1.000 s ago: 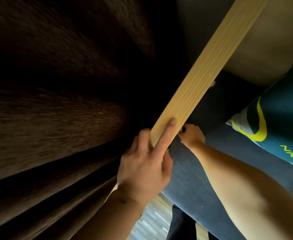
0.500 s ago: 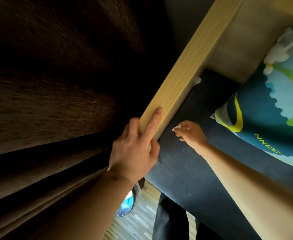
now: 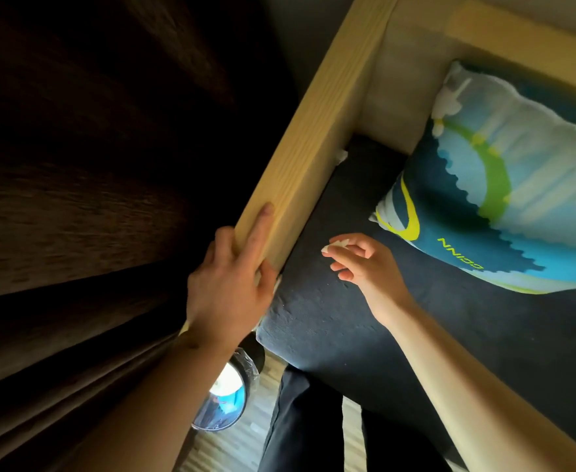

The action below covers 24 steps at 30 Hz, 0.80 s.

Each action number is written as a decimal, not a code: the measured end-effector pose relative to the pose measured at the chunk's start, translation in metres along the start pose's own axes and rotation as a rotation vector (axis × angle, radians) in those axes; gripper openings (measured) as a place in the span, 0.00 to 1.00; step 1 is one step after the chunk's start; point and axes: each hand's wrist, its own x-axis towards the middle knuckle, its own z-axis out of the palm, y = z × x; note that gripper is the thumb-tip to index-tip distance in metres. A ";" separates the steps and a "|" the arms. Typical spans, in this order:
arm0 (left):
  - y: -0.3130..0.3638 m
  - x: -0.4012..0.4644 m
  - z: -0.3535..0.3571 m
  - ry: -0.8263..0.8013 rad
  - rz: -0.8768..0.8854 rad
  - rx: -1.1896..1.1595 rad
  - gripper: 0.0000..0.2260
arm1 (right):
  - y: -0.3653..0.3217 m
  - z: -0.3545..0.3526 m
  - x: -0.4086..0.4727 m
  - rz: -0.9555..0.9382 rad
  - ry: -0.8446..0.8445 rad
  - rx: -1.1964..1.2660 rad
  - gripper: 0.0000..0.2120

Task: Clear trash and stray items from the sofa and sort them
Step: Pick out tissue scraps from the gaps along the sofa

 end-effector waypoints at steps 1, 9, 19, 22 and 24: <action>0.002 -0.001 0.001 0.018 -0.015 -0.005 0.33 | 0.000 -0.004 -0.006 0.003 0.013 0.017 0.06; 0.114 -0.013 0.038 0.052 -0.136 -0.744 0.15 | 0.001 -0.059 -0.024 -0.054 0.107 0.041 0.12; 0.139 0.041 0.116 -0.456 -1.313 -2.227 0.26 | -0.003 -0.071 0.002 -0.281 0.039 -0.131 0.04; 0.138 0.054 0.125 -0.481 -1.318 -2.347 0.26 | 0.001 -0.068 0.018 -0.406 0.129 -0.321 0.09; 0.136 0.062 0.128 -0.498 -1.308 -2.346 0.25 | 0.002 -0.065 0.026 -0.487 0.175 -0.497 0.15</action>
